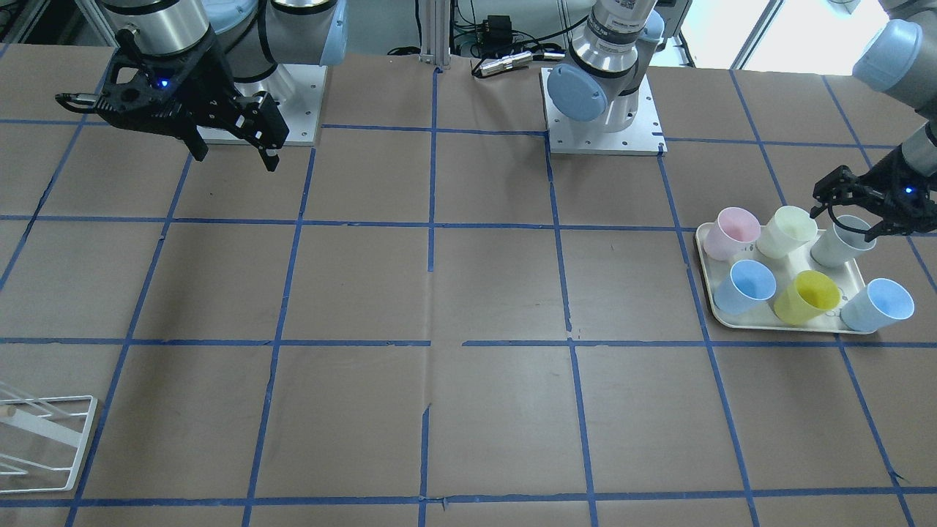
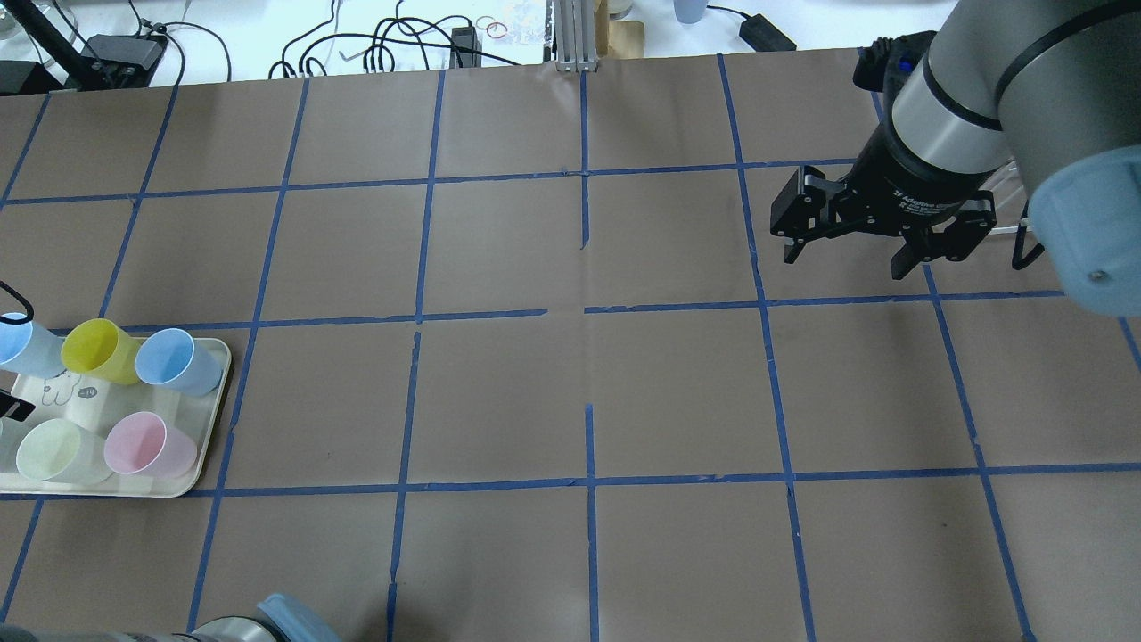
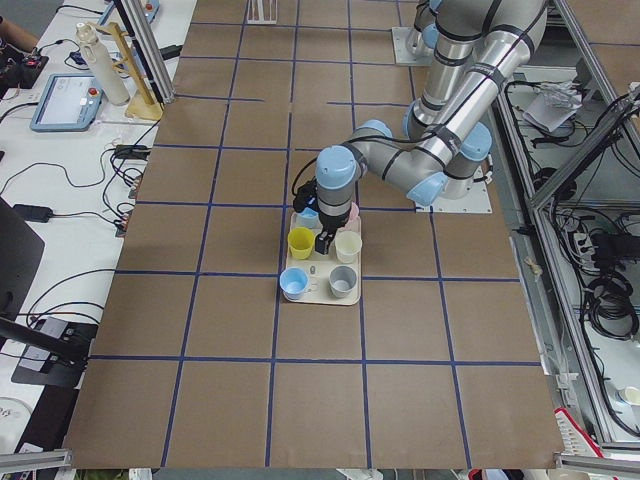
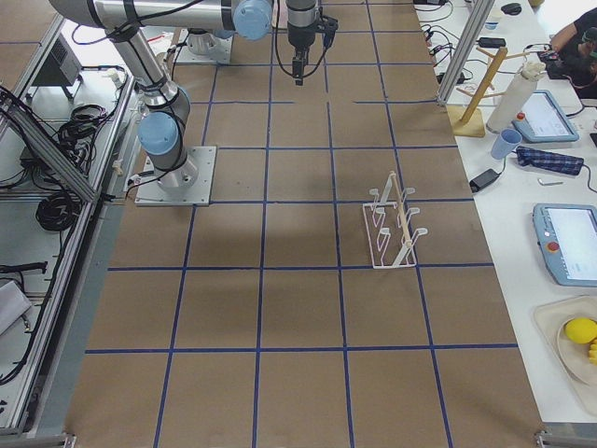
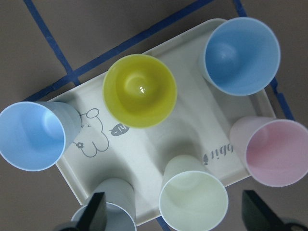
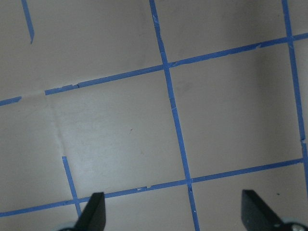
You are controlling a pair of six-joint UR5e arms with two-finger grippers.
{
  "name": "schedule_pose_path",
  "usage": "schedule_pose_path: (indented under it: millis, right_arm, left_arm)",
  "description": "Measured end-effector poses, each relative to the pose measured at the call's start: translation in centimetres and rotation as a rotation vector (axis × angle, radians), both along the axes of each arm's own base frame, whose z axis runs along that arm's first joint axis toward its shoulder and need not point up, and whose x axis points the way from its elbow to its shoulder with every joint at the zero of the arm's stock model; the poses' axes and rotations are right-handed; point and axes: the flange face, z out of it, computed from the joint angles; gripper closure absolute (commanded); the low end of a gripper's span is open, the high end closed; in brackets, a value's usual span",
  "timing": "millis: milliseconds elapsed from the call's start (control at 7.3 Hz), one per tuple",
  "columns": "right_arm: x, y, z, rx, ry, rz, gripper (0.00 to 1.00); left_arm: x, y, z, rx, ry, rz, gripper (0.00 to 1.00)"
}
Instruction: Transfer IKEA cup to right arm and place on rack
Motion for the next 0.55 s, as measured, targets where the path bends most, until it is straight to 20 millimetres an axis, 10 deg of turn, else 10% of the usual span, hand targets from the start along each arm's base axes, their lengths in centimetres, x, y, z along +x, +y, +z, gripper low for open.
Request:
schedule_pose_path:
  millis: [548]
  right_arm:
    - [1.9, -1.1, 0.8, -0.003, -0.515, -0.032, 0.00]
  left_arm:
    - [1.4, 0.0, -3.2, 0.012, 0.011, 0.002, 0.00]
